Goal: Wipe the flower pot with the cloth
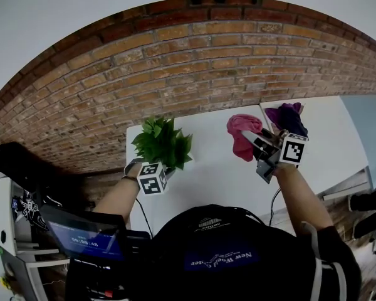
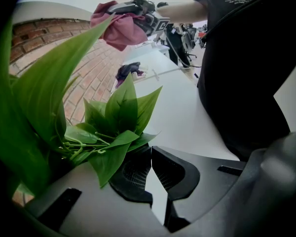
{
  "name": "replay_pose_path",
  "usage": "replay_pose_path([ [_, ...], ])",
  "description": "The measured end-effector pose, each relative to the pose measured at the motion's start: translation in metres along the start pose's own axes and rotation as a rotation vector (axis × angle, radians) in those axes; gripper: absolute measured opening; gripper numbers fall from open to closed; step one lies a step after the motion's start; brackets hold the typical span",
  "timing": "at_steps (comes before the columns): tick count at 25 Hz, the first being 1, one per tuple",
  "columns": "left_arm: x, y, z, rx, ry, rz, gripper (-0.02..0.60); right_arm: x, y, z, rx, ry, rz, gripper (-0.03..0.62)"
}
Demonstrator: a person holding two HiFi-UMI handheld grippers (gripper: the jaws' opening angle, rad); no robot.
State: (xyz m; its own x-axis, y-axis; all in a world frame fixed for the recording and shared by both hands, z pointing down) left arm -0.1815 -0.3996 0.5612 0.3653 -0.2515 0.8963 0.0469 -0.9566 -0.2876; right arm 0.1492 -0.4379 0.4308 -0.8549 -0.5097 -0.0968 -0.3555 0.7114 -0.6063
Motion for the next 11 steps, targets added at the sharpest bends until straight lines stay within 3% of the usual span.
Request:
replay_pose_path([
  [11, -0.0020, -0.0006, 0.0027, 0.010, 0.007, -0.003, 0.008, -0.0031, 0.0008, -0.0003, 0.003, 0.001, -0.008, 0.106],
])
Point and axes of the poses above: the fingertips, and each gripper's own axes: x forward along the fingers, y to its left, z out of its top, the point moved 9 cm from there along -x, backward along the fingers, and after that the axes turned 1 degree about -z, right-handed, at the moved point
